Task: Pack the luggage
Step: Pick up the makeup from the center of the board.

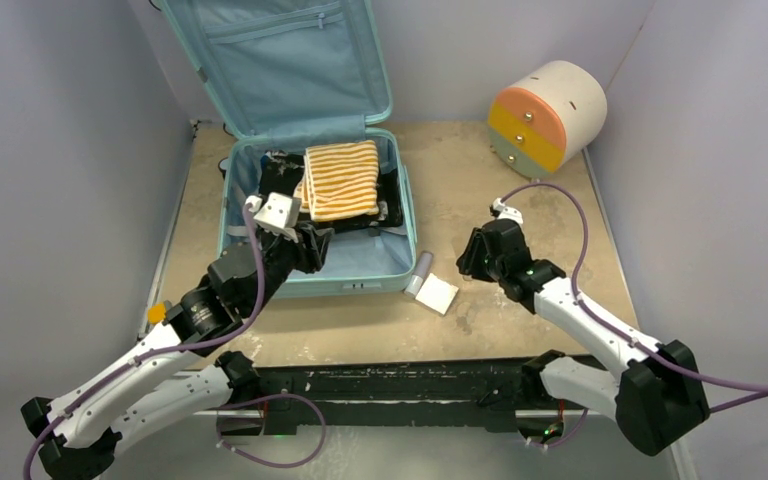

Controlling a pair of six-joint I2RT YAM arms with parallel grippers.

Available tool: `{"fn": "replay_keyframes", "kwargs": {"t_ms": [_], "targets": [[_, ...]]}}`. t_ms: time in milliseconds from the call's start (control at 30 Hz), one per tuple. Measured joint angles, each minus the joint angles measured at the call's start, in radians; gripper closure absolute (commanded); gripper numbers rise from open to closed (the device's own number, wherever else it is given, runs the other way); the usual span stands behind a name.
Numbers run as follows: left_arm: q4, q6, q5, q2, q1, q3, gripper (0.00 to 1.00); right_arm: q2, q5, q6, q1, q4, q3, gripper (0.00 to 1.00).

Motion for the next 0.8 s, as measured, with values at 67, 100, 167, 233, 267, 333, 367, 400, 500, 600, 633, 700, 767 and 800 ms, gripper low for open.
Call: {"fn": "replay_keyframes", "kwargs": {"t_ms": [67,100,167,233,267,333,367,400,500,600,633,700,767,800], "targets": [[0.000,-0.001,0.000,-0.001,0.000,0.001,0.54,-0.011,0.008,-0.005,0.000,-0.016,0.000,0.73],[-0.003,-0.001,0.000,0.000,0.000,0.004,0.54,-0.014,0.015,-0.007,0.000,-0.019,0.000,0.73],[-0.003,-0.002,0.000,-0.001,0.000,0.008,0.54,-0.011,0.019,-0.011,-0.001,-0.017,0.000,0.74],[-0.003,-0.004,0.000,-0.001,0.000,0.011,0.54,0.014,0.018,-0.010,-0.002,-0.006,0.000,0.74],[-0.003,-0.004,0.000,-0.001,0.000,0.011,0.54,0.035,0.018,-0.010,-0.003,0.000,0.000,0.74],[-0.004,-0.005,0.000,-0.001,0.000,0.011,0.54,0.076,0.018,-0.007,-0.003,0.009,0.000,0.74],[-0.005,-0.005,0.000,-0.001,0.000,0.011,0.54,0.097,0.019,-0.004,-0.003,0.014,0.000,0.73],[-0.005,-0.005,-0.001,-0.001,0.000,0.011,0.54,0.112,0.021,-0.001,-0.003,0.017,0.000,0.73],[-0.005,-0.005,-0.001,0.001,0.000,0.011,0.54,0.145,0.043,0.016,-0.003,0.047,0.000,0.73],[-0.006,-0.005,-0.001,0.006,0.000,0.011,0.54,0.173,0.080,0.050,-0.003,0.093,-0.002,0.74],[-0.007,-0.005,-0.001,0.007,0.000,0.011,0.54,0.181,0.092,0.064,-0.003,0.106,-0.003,0.74],[-0.007,-0.005,-0.005,0.007,0.000,0.011,0.54,0.195,0.127,0.108,-0.003,0.138,-0.013,0.73],[-0.006,-0.005,-0.012,0.007,0.000,0.011,0.54,0.208,0.159,0.157,-0.003,0.163,-0.023,0.72],[-0.006,-0.006,-0.016,0.007,0.000,0.011,0.54,0.215,0.179,0.188,-0.003,0.173,-0.028,0.71]]}}
